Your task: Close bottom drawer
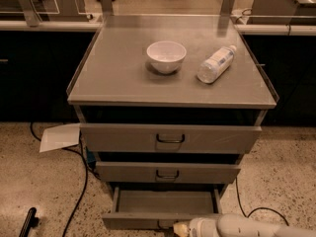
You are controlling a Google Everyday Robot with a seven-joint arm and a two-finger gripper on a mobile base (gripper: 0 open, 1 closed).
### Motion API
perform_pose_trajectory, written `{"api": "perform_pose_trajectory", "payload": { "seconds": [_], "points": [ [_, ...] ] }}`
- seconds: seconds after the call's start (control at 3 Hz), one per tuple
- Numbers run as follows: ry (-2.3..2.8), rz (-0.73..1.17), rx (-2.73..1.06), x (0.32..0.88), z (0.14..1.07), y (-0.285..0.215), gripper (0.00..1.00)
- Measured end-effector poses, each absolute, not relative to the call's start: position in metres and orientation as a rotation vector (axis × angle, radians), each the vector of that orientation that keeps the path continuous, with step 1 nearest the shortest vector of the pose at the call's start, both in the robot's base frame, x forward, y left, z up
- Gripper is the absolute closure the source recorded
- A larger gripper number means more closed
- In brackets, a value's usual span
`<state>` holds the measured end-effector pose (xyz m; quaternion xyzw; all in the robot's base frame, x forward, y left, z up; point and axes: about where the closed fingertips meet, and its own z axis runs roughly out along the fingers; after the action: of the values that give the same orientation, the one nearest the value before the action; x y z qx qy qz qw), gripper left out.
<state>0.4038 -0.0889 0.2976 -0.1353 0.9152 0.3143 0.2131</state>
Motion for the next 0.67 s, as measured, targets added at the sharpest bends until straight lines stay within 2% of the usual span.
{"api": "perform_pose_trajectory", "payload": {
  "seconds": [0.33,0.67],
  "points": [
    [2.580,0.902,-0.290,0.4055,0.2521,-0.0904,1.00],
    [2.581,0.907,-0.278,0.4060,0.2471,-0.0896,1.00]
  ]
}}
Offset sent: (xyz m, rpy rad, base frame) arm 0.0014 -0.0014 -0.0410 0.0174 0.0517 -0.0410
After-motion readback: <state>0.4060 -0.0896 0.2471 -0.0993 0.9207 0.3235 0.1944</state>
